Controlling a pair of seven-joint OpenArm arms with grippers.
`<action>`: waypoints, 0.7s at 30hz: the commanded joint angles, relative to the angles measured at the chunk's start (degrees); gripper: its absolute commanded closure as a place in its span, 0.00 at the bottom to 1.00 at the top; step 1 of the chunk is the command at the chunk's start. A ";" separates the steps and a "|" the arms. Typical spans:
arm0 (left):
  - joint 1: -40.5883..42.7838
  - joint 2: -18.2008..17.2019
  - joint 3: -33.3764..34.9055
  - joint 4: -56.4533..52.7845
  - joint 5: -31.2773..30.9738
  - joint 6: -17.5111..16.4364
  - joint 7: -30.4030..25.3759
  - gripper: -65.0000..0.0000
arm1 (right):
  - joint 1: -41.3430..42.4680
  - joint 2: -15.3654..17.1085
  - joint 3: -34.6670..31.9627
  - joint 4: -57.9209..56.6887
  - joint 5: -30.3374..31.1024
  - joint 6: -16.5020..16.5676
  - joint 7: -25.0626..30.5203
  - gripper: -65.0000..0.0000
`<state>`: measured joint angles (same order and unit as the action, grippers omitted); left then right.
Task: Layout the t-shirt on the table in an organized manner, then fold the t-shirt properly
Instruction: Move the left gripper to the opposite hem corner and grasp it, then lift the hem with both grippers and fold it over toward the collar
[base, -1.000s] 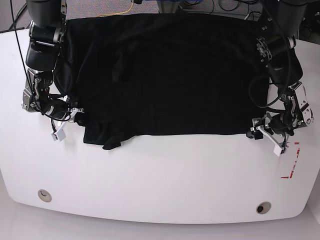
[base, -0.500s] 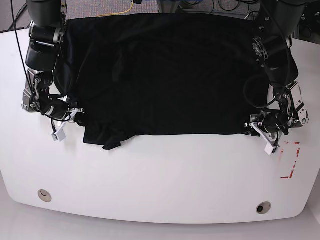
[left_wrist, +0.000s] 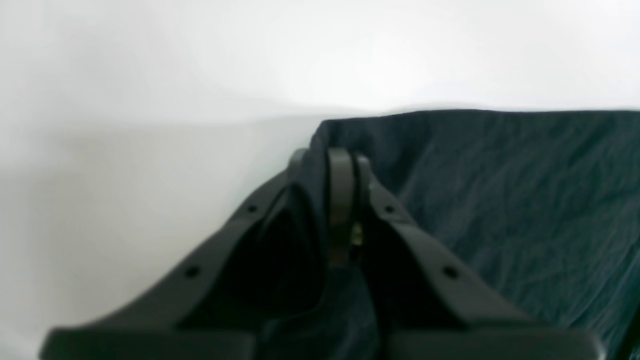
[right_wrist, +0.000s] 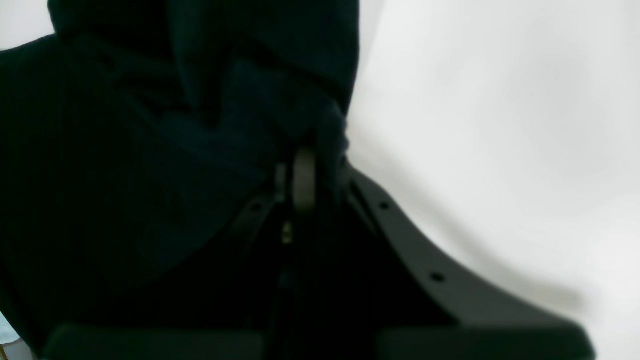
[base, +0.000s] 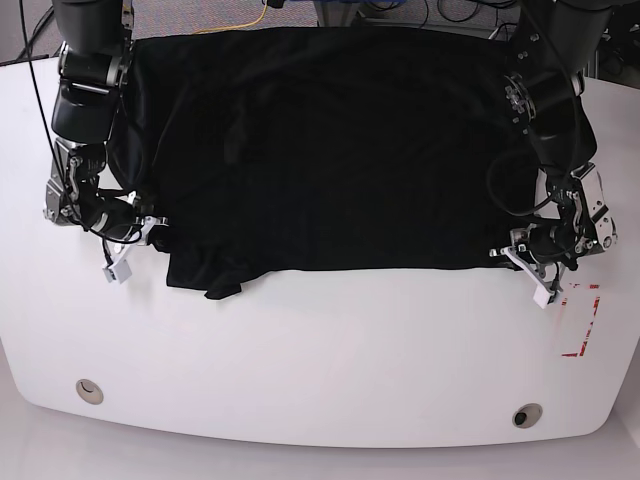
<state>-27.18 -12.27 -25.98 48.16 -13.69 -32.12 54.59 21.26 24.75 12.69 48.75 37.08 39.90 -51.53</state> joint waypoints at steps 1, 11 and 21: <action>-1.26 -0.43 0.17 1.90 0.99 0.34 1.37 0.99 | 2.26 1.14 0.28 0.87 0.06 0.10 0.41 1.00; -3.11 -0.43 0.00 6.56 0.99 0.43 -0.74 1.00 | 6.92 1.58 0.10 0.70 -0.03 0.10 0.49 1.00; -7.33 -0.43 0.00 6.65 0.99 0.25 1.37 1.00 | 9.29 2.72 0.10 0.79 0.06 0.10 0.49 1.00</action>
<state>-32.40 -11.92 -25.91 53.56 -12.21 -31.75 56.03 28.56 26.15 12.51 48.58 36.21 39.68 -52.18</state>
